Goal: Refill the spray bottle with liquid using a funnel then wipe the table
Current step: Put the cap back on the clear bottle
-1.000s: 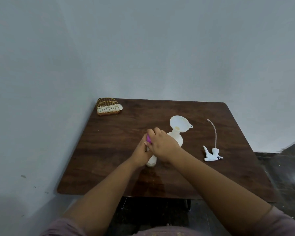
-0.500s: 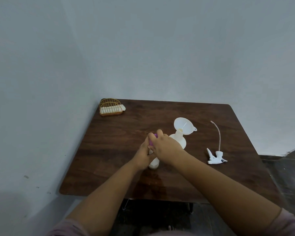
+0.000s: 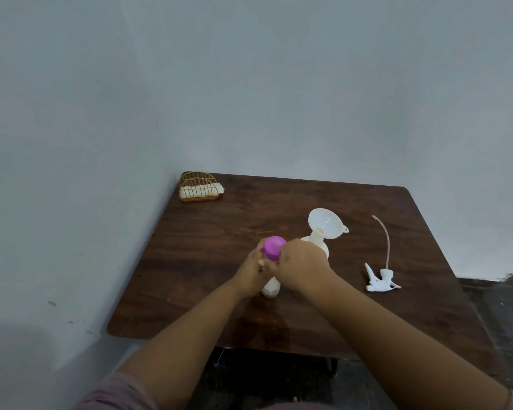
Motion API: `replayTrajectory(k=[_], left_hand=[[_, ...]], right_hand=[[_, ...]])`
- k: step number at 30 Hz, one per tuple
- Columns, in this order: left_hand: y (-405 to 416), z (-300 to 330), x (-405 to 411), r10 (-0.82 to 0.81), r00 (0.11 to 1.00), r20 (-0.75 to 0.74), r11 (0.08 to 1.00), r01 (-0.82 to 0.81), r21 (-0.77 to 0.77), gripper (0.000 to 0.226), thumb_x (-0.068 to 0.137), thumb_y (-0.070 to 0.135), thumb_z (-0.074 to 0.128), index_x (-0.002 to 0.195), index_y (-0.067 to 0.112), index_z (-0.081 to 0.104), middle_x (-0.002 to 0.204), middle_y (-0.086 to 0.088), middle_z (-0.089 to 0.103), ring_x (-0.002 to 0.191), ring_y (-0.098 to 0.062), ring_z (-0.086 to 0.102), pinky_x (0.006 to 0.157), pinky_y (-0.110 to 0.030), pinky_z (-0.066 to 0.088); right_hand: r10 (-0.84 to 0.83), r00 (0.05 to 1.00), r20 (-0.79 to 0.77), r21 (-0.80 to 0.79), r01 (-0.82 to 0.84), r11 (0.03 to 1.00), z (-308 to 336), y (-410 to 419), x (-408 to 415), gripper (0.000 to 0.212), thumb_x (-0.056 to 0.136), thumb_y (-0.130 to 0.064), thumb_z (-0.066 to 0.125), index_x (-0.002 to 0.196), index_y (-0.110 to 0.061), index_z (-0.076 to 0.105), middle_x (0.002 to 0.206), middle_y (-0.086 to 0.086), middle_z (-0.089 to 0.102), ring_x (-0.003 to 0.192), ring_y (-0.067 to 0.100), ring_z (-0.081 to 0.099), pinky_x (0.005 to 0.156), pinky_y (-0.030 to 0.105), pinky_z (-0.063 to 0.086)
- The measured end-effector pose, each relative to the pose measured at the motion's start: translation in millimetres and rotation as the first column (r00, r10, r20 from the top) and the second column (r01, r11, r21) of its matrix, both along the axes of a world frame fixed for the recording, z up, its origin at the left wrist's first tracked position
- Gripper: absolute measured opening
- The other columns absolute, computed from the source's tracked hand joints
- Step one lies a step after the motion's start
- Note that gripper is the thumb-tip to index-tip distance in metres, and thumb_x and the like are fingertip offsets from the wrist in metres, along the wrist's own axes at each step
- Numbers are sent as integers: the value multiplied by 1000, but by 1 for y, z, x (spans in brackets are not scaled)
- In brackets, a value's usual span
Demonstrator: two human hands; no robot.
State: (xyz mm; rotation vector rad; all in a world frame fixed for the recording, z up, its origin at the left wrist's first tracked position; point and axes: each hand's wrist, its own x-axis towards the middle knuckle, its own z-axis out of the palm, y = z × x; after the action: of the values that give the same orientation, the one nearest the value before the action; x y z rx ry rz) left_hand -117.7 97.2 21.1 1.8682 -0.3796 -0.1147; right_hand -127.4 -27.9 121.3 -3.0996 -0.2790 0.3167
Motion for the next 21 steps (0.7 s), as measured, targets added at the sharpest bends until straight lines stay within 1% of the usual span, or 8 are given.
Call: replayTrajectory(k=[2,5,9,12,14,16,18,21], left_hand=[[0,-5,2,7,1000,-21,1000,-7,-4,44,83,46,58,123,32,46,118,12,56,108,-1,58,93,-33,50],[1,-8,2,9,998,-67,999,-12,-47,42,82,44,63,120,33,49,119,-2,61,112,-17,61,95,-50,51],[2,-4,-1,-6,998,-62,999,3,-38,52,81,57,63,126,38,44,126,-2,58,119,-18,57,99,-46,50],[2,-7,0,22,999,-26,1000,-22,-19,54,85,57,58,131,33,42,124,4,59,117,-15,58,98,-43,51],[3,-11,3,15,1000,-21,1000,-15,7,51,86,47,57,131,28,43,123,0,60,116,-20,59,96,-51,50],[4,-9,5,4,999,-43,999,-2,43,52,85,47,59,132,33,42,126,2,59,118,-15,57,97,-51,49],[4,-8,6,3,998,-66,999,0,48,57,82,50,62,131,28,45,125,3,59,117,-12,58,96,-50,50],[1,-12,5,1,1000,-21,999,0,48,55,83,48,60,125,14,53,119,0,61,111,-13,61,90,-49,53]], right_hand=[[5,992,126,24,-8,1000,-5,3,2,44,89,-42,59,120,-13,47,117,9,51,103,23,54,78,31,48],[75,996,45,124,-81,989,-7,10,4,57,89,-25,61,137,-19,31,130,10,41,112,29,52,84,33,48],[-5,981,-194,62,17,998,1,10,15,52,93,-38,55,132,-10,36,120,12,57,108,29,60,85,36,49],[26,996,-88,-19,-28,999,4,0,7,50,89,-59,46,92,-11,57,92,6,65,87,22,63,69,32,48],[59,998,-28,-31,-60,998,6,-4,0,53,89,-62,44,76,-12,54,80,3,61,76,18,59,62,28,42],[74,996,59,40,-77,996,12,-5,2,36,91,-47,52,97,-13,57,101,4,61,90,20,58,69,29,43],[162,974,156,89,-178,980,8,-1,8,39,88,-31,61,122,-17,47,119,5,50,106,22,50,80,31,47],[187,980,75,77,-192,978,-12,13,6,43,90,-20,58,129,-15,40,125,10,43,111,26,46,88,35,48]])
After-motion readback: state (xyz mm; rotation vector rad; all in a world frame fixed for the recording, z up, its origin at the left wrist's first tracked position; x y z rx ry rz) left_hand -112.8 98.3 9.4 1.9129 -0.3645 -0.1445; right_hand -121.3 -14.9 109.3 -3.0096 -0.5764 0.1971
